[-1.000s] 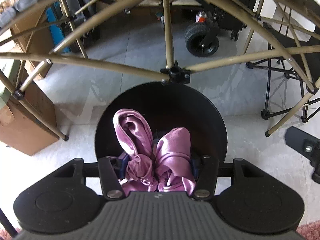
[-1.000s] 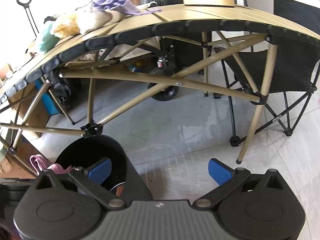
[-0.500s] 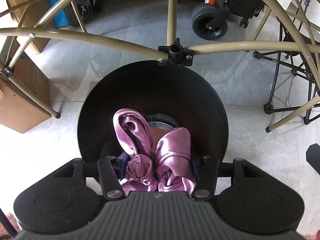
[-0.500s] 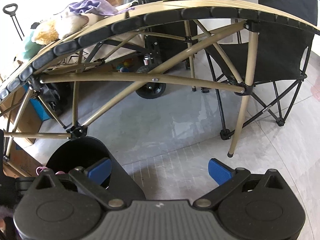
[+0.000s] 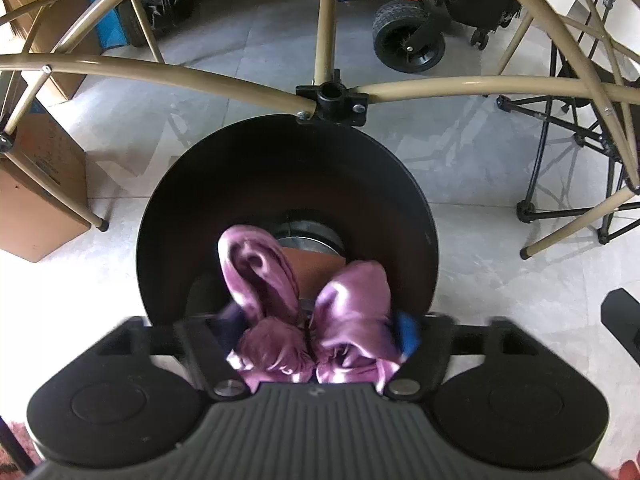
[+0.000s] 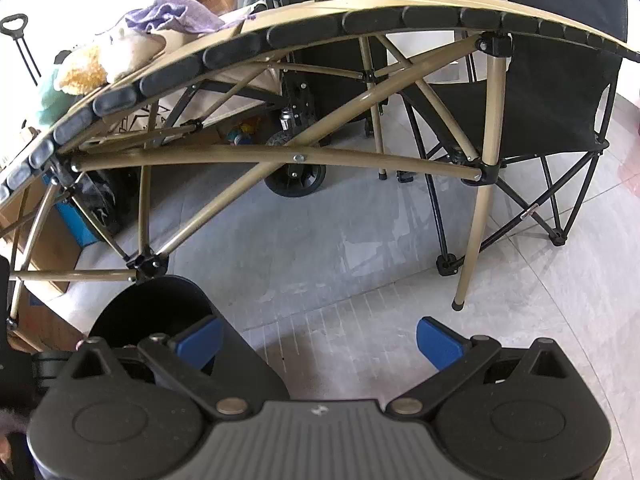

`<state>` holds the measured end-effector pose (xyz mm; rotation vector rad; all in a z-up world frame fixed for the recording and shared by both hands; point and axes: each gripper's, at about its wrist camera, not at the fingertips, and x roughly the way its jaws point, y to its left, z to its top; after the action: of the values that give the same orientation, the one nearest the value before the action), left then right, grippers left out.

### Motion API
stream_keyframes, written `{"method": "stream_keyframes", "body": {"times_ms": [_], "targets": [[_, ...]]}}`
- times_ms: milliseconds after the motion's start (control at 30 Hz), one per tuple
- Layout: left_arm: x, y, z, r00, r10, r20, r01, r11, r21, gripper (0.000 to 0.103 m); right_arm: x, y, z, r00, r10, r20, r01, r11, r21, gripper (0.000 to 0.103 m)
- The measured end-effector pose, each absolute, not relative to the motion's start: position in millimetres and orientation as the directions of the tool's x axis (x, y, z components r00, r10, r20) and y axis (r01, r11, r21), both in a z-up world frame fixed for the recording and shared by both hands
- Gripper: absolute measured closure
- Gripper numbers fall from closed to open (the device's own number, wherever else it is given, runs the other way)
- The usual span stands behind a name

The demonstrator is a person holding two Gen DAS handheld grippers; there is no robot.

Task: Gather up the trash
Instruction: 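Move the left tool over the bin and open it to drop the pink cloths, then raise both tools back up toward the table items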

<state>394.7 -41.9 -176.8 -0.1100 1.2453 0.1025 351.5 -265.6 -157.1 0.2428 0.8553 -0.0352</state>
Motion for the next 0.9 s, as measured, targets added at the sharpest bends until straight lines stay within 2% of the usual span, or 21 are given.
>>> {"method": "stream_keyframes", "body": {"times_ms": [33, 67, 100, 900], "targets": [[393.8, -41.8, -175.0, 0.325, 0.020, -0.945, -0.140, 0.990, -0.027, 0.013, 351.1, -265.5, -156.7, 0.660, 0.066, -0.748, 0.128, 0.972, 0.198, 0.000], [393.3, -42.1, -172.8, 0.331, 0.026, -0.943, -0.141, 0.990, -0.023, 0.003, 350.9, -265.2, -156.3, 0.662, 0.066, -0.747, 0.128, 0.972, 0.198, 0.000], [393.4, -42.7, -171.8, 0.334, 0.030, -0.942, -0.143, 0.989, -0.019, 0.000, 350.6, -265.2, -156.1, 0.662, 0.065, -0.747, 0.127, 0.972, 0.198, 0.000], [387.0, -44.2, -162.7, 0.343, 0.027, -0.939, -0.115, 0.993, -0.013, 0.000, 350.8, -264.4, -153.5, 0.664, 0.068, -0.744, 0.126, 0.972, 0.201, 0.000]]}}
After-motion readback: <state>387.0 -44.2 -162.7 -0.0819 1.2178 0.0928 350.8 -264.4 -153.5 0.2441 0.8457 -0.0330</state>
